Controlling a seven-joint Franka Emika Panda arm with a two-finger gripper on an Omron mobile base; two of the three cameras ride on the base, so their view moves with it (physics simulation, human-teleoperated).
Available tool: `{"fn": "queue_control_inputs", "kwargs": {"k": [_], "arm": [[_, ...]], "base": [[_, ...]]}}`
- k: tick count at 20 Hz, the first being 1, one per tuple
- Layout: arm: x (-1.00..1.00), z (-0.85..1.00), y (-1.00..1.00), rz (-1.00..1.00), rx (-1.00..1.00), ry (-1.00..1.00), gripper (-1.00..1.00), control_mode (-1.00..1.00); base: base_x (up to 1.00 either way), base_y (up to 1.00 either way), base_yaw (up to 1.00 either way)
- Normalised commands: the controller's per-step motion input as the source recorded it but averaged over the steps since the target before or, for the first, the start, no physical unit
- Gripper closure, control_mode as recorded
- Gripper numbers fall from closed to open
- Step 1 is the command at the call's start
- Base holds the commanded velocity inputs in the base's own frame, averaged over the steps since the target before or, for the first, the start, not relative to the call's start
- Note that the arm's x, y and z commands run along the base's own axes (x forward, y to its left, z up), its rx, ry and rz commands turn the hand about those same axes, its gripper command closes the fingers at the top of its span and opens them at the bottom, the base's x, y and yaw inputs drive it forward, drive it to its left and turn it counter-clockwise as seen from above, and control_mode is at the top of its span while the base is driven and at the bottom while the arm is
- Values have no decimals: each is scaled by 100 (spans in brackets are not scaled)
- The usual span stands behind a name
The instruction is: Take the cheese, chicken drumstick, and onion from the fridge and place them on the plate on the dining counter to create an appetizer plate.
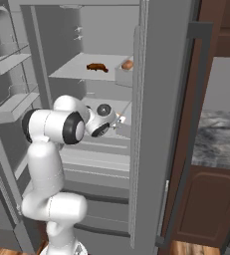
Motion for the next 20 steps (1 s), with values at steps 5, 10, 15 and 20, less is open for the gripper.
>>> {"fn": "queue_control_inputs", "kwargs": {"k": [5, 10, 15, 20], "arm": [[33, -32, 0, 0, 0, 1, -100, -100], [41, -28, 0, 0, 0, 0, -100, -100], [33, -25, 0, 0, 0, 0, 100, -100], [19, -29, 0, 0, 0, 0, 100, -100]], "base": [[0, 0, 0], [0, 0, 0], [0, 0, 0], [0, 0, 0]]}}
